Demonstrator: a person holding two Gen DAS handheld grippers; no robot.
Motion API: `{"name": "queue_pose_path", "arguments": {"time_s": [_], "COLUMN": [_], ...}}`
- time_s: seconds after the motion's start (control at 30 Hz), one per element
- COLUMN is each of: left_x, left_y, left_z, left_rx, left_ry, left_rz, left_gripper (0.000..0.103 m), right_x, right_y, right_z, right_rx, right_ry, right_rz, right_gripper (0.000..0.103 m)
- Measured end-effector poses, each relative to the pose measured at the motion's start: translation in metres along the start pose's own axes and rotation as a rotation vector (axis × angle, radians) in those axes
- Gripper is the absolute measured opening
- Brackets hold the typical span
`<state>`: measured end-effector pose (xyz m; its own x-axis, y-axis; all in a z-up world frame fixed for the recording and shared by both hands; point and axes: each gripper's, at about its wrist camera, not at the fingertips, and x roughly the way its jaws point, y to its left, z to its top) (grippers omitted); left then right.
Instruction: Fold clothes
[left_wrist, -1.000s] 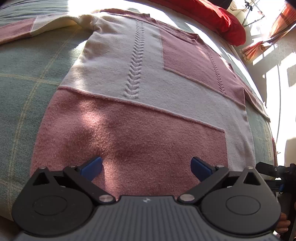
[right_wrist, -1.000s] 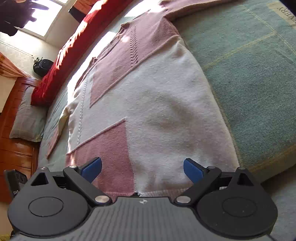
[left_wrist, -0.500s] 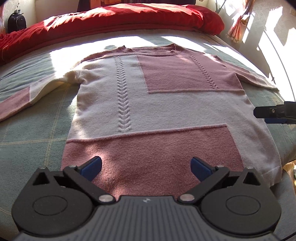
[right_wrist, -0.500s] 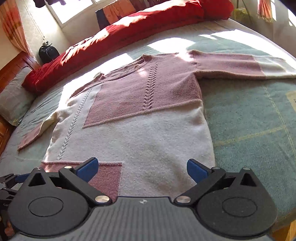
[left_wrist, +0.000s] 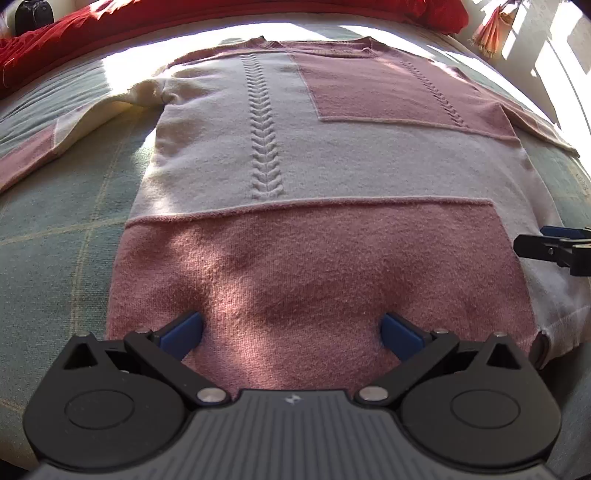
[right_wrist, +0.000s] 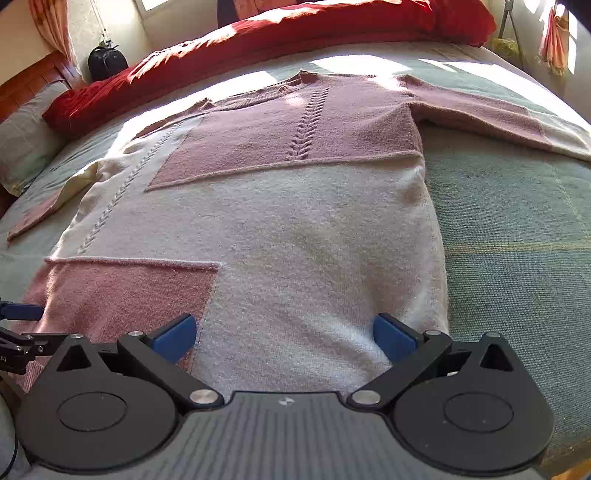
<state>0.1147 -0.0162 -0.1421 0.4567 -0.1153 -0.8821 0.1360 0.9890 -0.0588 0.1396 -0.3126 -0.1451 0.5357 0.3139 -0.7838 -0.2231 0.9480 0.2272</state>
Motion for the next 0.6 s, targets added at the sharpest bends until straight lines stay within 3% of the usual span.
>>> {"name": "queue_pose_path", "arguments": {"time_s": [0.13, 0.27, 0.4, 0.53, 0.6], "left_x": [-0.007, -0.027, -0.044, -0.054, -0.054], "left_y": [-0.002, -0.009, -0.002, 0.011, 0.013], "left_z": [0.001, 0.003, 0.014, 0.026, 0.030], "left_rx": [0.024, 0.119, 0.135, 0.096, 0.090], "left_ry": [-0.043, -0.163, -0.242, -0.278, -0.278], "left_rz": [0.035, 0.111, 0.194, 0.239, 0.254], "left_gripper": [0.102, 0.102, 0.102, 0.102, 0.102], "right_x": [-0.007, -0.008, 0.027, 0.067, 0.083], "right_y": [0.005, 0.014, 0.017, 0.018, 0.017], "right_z": [0.018, 0.055, 0.106, 0.142, 0.150], "right_rx": [0.026, -0.035, -0.034, 0.009, 0.039], "right_ry": [0.014, -0.148, -0.229, -0.246, -0.236], "right_rz": [-0.050, -0.134, -0.201, -0.238, -0.210], "right_gripper": [0.103, 0.103, 0.103, 0.103, 0.103]}}
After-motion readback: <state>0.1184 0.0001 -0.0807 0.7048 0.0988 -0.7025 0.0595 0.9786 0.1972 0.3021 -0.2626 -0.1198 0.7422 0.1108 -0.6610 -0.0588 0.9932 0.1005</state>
